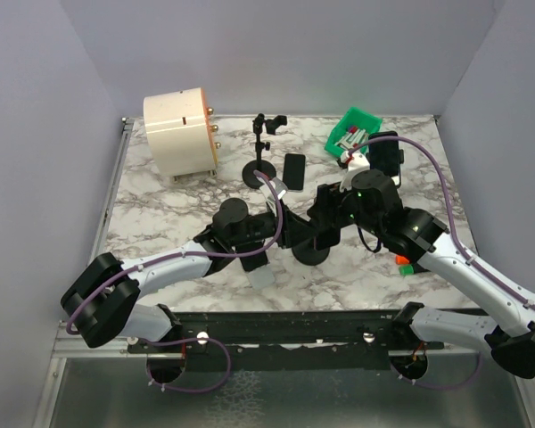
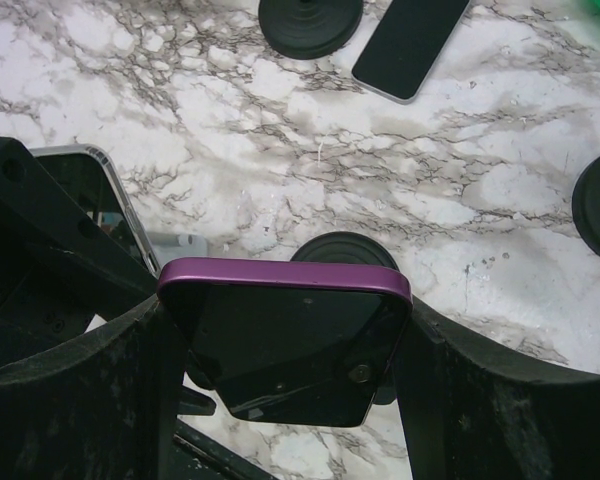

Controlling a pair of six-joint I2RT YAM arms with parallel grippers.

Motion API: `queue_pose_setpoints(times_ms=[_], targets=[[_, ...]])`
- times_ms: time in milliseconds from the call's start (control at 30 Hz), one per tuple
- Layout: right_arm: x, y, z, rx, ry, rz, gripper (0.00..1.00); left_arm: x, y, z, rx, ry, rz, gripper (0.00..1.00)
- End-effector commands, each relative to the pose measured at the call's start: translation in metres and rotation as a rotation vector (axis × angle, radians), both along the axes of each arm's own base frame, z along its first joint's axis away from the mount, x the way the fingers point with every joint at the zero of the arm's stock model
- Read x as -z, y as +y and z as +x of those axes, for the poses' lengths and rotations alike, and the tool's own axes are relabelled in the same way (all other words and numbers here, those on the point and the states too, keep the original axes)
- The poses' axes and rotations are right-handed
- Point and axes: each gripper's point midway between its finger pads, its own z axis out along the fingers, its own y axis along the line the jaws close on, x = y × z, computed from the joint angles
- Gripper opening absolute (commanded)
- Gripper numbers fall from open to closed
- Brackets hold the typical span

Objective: Remove the phone from the phone stand

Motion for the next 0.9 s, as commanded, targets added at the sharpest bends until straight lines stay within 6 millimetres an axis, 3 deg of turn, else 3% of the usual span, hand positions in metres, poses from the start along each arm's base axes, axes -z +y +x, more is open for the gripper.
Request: queue_pose_setpoints(times_ms=[0, 167, 400, 533, 600, 700, 867], targets=[[0.002, 0.003, -0.003, -0.007, 0.006, 0.021, 0.37, -0.016, -0.003, -0.001, 0.005, -0.018, -0.045, 0.36], [0.003, 0.004, -0.003, -0.007, 0.009, 0.024, 0.37, -0.02, -0.003, -0.001, 0.0, -0.022, -0.059, 0.41], [0.003, 0.004, -0.004, -0.011, 0.01, 0.024, 0.38, -0.023, -0.003, 0.001, -0.006, -0.026, -0.072, 0.4], [0.003, 0.005, -0.003, -0.012, 0.013, 0.024, 0.37, -0.024, -0.003, 0.0, -0.004, -0.03, -0.077, 0.32], [0.004, 0.005, -0.003, -0.011, 0.015, 0.022, 0.36, -0.024, -0.003, -0.001, -0.003, -0.033, -0.079, 0.2], [0.004, 0.003, -0.004, -0.009, 0.012, 0.017, 0.29, -0.023, 0.0, -0.001, -0.011, -0.041, -0.083, 0.0], [0.005, -0.003, -0.005, 0.008, 0.003, 0.011, 0.02, -0.023, 0.007, -0.005, -0.02, -0.047, -0.092, 0.0]])
